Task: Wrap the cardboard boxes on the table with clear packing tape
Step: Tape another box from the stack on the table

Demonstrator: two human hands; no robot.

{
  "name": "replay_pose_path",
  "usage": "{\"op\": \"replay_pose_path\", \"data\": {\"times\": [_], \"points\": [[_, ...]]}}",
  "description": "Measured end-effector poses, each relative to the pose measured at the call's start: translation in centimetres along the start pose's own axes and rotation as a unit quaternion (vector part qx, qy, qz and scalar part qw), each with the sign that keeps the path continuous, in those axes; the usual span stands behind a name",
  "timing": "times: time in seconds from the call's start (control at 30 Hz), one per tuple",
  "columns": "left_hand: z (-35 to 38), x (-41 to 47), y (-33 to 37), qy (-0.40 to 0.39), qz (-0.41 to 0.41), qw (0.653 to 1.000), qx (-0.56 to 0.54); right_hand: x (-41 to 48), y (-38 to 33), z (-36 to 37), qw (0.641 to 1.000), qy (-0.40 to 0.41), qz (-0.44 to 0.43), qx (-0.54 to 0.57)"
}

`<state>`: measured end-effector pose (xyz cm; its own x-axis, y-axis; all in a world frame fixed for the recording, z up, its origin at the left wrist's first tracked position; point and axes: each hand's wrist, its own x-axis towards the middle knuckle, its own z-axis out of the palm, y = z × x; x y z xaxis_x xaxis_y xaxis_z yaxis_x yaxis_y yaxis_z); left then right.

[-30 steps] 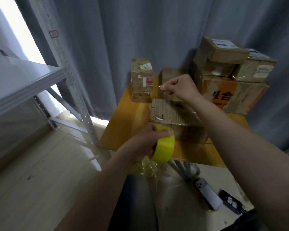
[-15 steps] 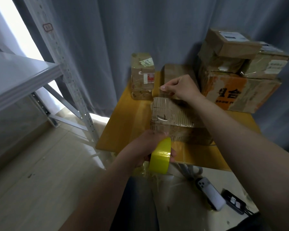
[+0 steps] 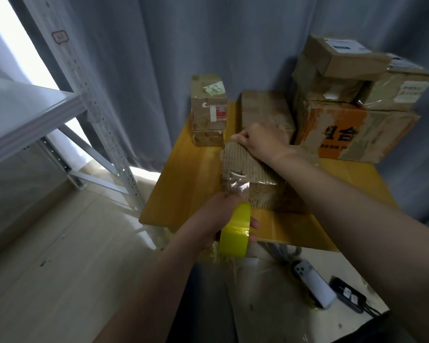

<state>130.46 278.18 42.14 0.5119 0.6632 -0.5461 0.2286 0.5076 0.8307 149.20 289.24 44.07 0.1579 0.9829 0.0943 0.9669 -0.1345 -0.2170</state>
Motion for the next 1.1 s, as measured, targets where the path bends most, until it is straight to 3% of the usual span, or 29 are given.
{"op": "replay_pose_path", "data": {"times": [0.1,0.2,0.27,0.37,0.5,0.8,1.1], "points": [[-0.2,0.3,0.2,0.020,0.002,1.000,-0.020,-0.7,-0.2,-1.0,0.996,0.013,0.015,-0.088],[-0.3,0.5,0.3,0.038,-0.001,0.999,-0.036,-4.3,-1.2,-2.2,0.993,0.093,-0.077,0.006],[-0.2,0.8,0.4,0.043,-0.005,0.999,-0.032,-7.7,-2.3,-1.9,0.988,0.044,-0.124,0.083],[0.2,1.0,0.7,0.050,-0.006,0.999,0.011,-9.8,-1.9,0.8,0.985,-0.044,-0.168,0.013],[0.7,0.3,1.4,0.044,0.008,0.998,0.046,-7.5,-1.4,1.4,0.988,-0.080,-0.133,-0.012],[0.7,0.5,0.8,0.043,-0.017,0.999,0.028,-2.9,-1.8,1.2,0.996,-0.062,-0.064,-0.004],[0.9,1.0,0.6,0.046,-0.014,0.999,0.018,-1.8,-1.6,2.0,0.996,-0.041,-0.077,0.025]]}}
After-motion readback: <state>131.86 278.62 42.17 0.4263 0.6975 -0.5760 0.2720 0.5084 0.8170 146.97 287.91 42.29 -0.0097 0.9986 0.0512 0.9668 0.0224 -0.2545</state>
